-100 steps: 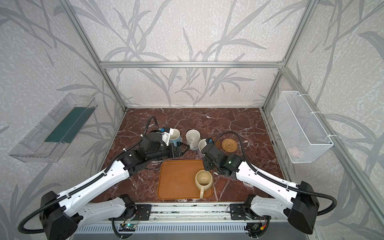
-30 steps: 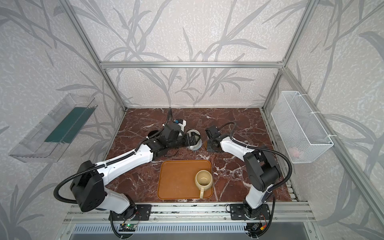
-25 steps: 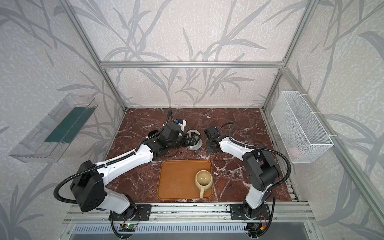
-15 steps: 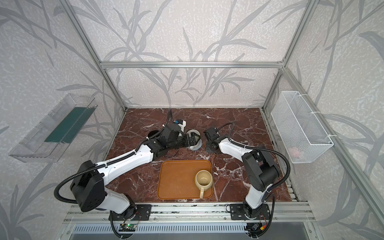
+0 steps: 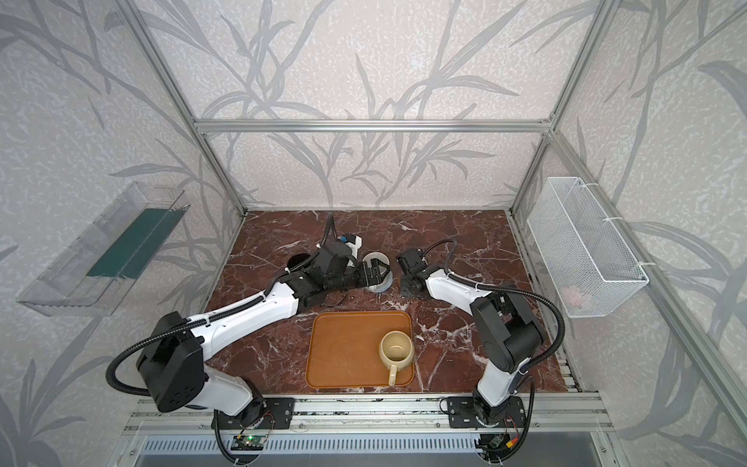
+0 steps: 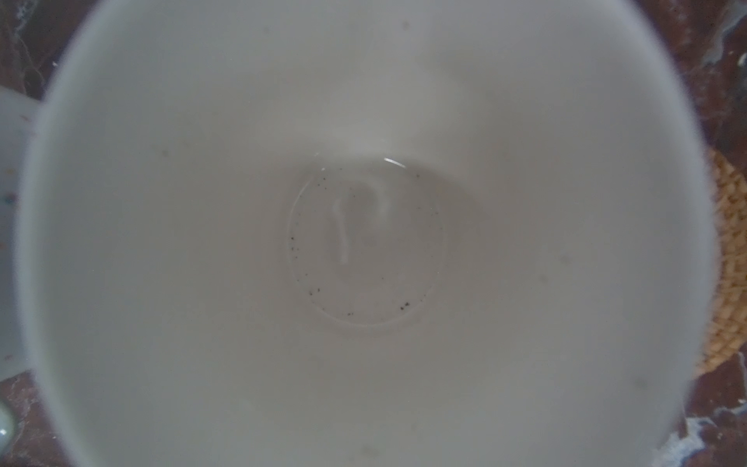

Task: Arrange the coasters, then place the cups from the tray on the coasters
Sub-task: 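Lower the lavender mug onto the wooden coaster and open the right gripper, then raise the right gripper and move it back over the tray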

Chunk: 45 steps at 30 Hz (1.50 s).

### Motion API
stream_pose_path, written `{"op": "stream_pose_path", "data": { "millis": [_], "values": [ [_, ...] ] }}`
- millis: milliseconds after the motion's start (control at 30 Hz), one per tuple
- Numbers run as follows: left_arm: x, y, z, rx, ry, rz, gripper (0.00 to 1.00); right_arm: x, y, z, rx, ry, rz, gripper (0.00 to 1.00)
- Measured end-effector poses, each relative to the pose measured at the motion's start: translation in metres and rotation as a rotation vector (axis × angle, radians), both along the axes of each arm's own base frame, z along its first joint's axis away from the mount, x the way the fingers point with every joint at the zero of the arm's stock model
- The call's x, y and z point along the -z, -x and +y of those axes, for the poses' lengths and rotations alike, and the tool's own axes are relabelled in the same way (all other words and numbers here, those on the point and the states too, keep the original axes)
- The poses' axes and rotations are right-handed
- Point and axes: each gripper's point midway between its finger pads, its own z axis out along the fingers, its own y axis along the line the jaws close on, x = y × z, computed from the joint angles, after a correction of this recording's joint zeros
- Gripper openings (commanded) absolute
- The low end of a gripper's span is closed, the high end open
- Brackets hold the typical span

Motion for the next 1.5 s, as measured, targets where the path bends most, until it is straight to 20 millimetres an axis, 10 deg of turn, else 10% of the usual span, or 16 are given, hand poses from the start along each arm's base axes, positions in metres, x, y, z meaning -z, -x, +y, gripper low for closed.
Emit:
{"op": "stream_pose_path", "data": {
  "millis": [667,867,967,1500],
  "values": [
    [0.004,0.002,0.002,0.0,-0.007,0.008,0.99,-0.002,0.007,0.004,-0.019,-0.019,0.025,0.51],
    [-0.002,0.006,0.006,-0.001,-0.001,-0.002,0.99,-0.028,0.01,0.005,-0.028,-0.035,-0.041,0.69],
    [-0.008,0.01,0.01,-0.001,0.008,-0.016,0.99,-0.044,0.014,0.006,-0.044,-0.03,-0.087,0.98],
    [-0.048,0.044,0.033,0.071,0.054,-0.099,0.99,-0.126,0.073,-0.034,-0.049,-0.127,-0.38,0.99]
  ]
}}
